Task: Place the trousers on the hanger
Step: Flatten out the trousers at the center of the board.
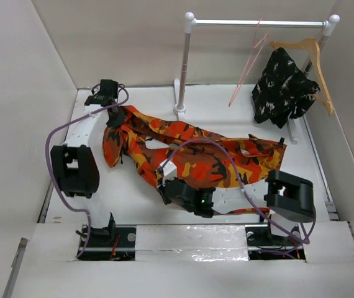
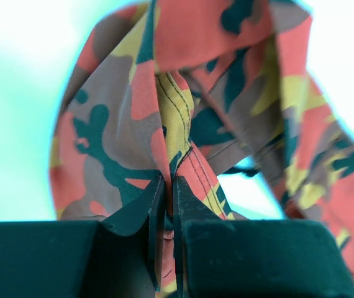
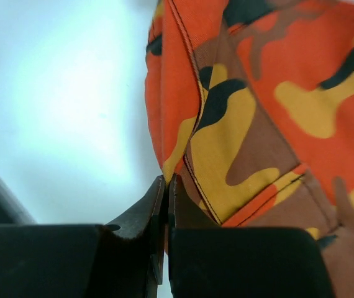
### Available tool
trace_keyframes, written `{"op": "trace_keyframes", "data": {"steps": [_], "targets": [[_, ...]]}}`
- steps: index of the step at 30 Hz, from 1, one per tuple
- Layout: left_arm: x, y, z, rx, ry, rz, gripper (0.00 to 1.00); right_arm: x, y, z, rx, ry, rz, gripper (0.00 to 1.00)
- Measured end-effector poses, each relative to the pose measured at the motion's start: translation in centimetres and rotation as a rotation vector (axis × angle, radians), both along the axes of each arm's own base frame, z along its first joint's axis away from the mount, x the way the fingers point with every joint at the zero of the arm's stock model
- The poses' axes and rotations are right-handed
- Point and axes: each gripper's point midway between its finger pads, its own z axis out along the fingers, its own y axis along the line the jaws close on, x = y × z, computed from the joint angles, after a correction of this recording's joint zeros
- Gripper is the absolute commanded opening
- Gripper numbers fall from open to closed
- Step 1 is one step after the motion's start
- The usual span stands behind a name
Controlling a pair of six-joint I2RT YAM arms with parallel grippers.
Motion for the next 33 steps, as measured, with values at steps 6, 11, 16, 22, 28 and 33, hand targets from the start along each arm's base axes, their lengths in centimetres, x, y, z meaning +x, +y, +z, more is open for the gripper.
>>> {"op": "trace_keyframes", "data": {"steps": [6,11,16,22,28,33], "targets": [[-1.6,-0.3,-2.1,-0.01,0.193,-0.11,0.1,-1.8,-2.5,2.0,0.068,-0.001,-0.02,0.0],[2.3,2.4,-1.4,0.027,0.058,-0.1,0.33,-5.4,-5.6,-2.9,-0.083,0.079,0.047,0.0],[1.8,4.9,-2.7,0.052,-0.009,-0.051,0.4,-6.8,-6.4,-4.9,-0.153,0.109,0.08,0.0],[-3.6,0.5,-3.3,0.03,-0.023,-0.165,0.41,-6.5,-6.0,-4.9,-0.139,0.121,0.08,0.0],[-4.2,-4.9,-2.4,0.036,-0.073,-0.303,0.41,-6.5,-5.5,-4.8,-0.123,0.128,0.087,0.0],[-3.2,-4.2,-4.9,0.064,-0.01,-0.276,0.41,-6.6,-5.3,-4.8,-0.115,0.136,0.094,0.0]]}}
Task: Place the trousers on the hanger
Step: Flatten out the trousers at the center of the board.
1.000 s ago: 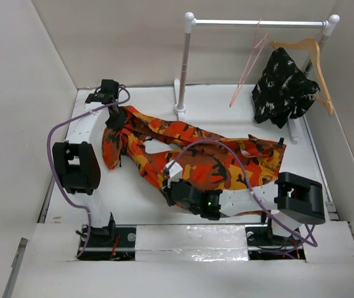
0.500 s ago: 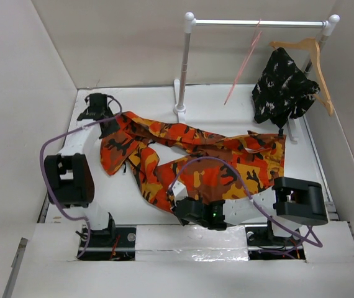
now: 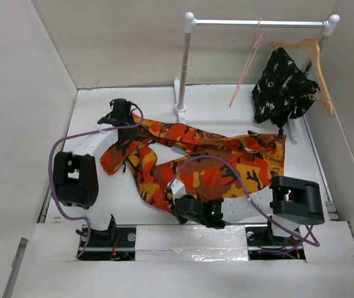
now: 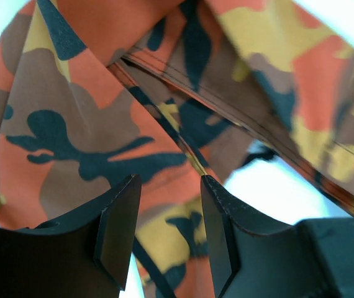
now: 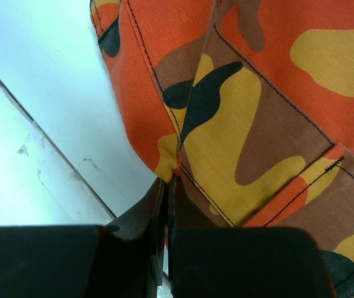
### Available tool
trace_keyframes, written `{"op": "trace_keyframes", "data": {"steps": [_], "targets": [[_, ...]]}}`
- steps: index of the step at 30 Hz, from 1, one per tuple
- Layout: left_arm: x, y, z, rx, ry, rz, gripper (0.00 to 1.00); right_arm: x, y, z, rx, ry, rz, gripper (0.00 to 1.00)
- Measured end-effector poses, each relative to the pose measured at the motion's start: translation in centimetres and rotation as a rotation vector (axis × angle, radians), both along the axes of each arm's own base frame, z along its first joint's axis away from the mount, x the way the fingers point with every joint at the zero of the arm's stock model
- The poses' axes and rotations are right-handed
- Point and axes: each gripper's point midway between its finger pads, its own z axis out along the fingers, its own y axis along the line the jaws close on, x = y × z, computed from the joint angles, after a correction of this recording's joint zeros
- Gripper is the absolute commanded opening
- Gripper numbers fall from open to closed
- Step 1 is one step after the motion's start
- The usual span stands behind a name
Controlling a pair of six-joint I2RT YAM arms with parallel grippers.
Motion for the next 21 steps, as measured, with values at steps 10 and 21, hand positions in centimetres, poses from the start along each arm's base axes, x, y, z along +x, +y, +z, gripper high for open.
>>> {"op": "trace_keyframes", "data": {"steps": [10,21], "targets": [[0.6,0.7,-2.6,0.027,0.042,0.06,0.41,-0.2,0.2,0.0,0.016,0.013,0.001,0.0],[0.6,0.6,-5.2,0.041,0.097,0.059,0.42,-0.4,0.5,0.0,0.029,0.021,0.006,0.0]]}}
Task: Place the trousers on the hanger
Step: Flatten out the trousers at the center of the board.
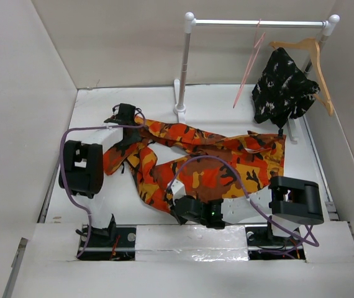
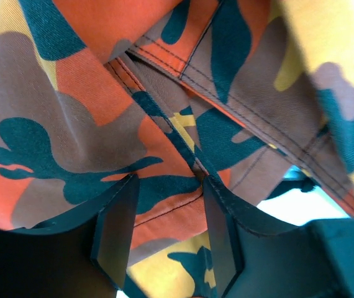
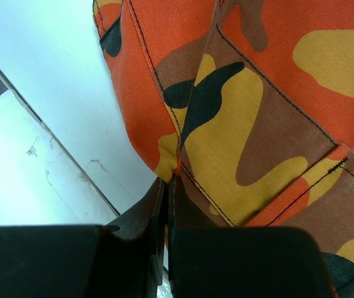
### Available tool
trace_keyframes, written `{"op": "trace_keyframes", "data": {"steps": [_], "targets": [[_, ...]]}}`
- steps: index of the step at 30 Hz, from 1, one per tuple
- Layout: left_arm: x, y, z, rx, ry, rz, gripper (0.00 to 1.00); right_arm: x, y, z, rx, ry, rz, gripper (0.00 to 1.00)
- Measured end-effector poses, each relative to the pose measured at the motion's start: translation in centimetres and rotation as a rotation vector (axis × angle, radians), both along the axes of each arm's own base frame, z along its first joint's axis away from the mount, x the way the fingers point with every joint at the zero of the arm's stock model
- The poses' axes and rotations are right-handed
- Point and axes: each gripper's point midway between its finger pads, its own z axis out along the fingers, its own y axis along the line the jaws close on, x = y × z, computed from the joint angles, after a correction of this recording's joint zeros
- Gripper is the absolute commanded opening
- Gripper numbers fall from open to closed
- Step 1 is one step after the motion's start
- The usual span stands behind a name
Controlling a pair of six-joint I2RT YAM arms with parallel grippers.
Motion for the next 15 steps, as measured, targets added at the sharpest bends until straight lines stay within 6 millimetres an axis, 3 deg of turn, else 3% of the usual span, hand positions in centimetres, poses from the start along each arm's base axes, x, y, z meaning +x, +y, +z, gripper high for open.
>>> {"op": "trace_keyframes", "data": {"steps": [2,6,11,15], "targets": [[-0.1,0.0,-0.6,0.009,0.014,-0.001,0.35,-0.1,0.0,0.0,0.001,0.001,0.002,0.0],[-0.1,0.1,-0.7,0.019,0.014,0.007,0.0,-0.8,0.4,-0.1,-0.002,-0.001,0.02,0.0],[-0.1,0.4,-0.1,0.04,0.0,0.019,0.0,-1.4,1.0,-0.1,0.011,-0.001,0.033,0.0],[0.0,1.0,2.2,0.053,-0.052,0.041,0.0,-1.7,1.1,-0.1,0.015,0.002,0.04,0.0]]}}
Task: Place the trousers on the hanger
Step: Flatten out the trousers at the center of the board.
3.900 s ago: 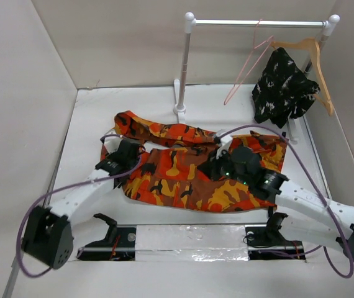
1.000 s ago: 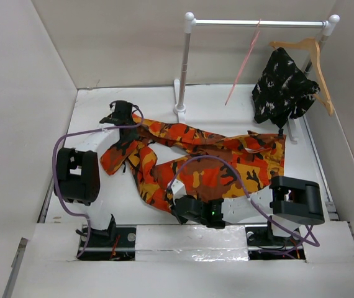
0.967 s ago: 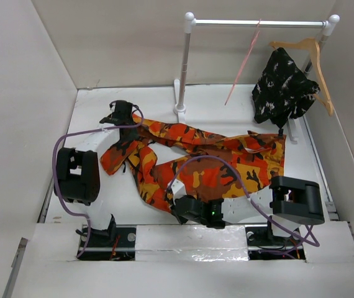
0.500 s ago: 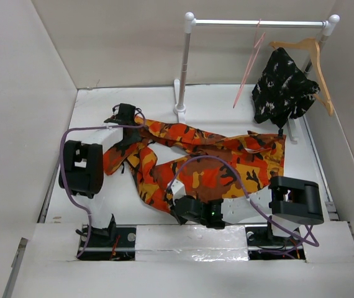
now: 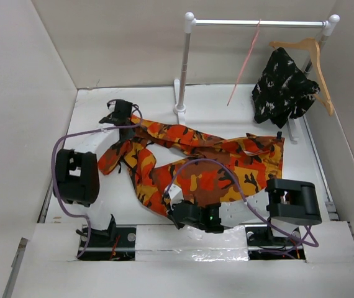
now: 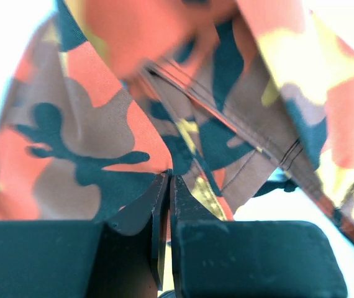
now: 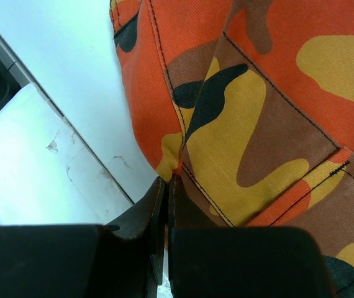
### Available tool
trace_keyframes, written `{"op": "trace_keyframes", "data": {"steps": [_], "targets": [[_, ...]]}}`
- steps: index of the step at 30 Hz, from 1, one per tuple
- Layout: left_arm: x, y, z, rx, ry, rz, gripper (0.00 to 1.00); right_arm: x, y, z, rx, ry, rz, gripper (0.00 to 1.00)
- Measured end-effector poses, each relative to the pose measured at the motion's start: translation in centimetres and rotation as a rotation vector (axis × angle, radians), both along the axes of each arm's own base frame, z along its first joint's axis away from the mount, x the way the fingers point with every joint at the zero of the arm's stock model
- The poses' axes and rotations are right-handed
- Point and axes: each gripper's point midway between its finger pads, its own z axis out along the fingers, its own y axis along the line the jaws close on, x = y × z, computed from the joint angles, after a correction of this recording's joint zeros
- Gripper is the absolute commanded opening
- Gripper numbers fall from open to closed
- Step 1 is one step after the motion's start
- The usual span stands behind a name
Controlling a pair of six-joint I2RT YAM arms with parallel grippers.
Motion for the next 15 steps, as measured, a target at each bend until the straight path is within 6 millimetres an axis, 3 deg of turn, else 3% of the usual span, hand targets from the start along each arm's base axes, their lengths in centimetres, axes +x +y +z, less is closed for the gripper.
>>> {"op": "trace_keyframes", "data": {"steps": [3,5,12,13,15], "targets": [[0.5,1.8,3.4,-0.006,-0.076,0.053,0.0,-0.4,-0.1,0.0,-0.007,-0.004,0.003,0.0],[1.7,3.8,6.8,0.014,-0.146,0.118,0.0,-1.0,-0.4,0.0,-0.012,-0.003,0.012,0.0],[9.6,8.9,23.7,0.065,-0.519,0.283,0.0,-3.5,-2.0,0.5,-0.043,0.01,0.048,0.0],[10.7,9.5,25.5,0.081,-0.561,0.295,0.0,-3.7,-2.2,0.7,-0.047,0.011,0.05,0.0],[12.6,10.8,27.2,0.124,-0.599,0.318,0.0,-4.2,-2.8,1.0,-0.058,0.015,0.053,0.0]]}}
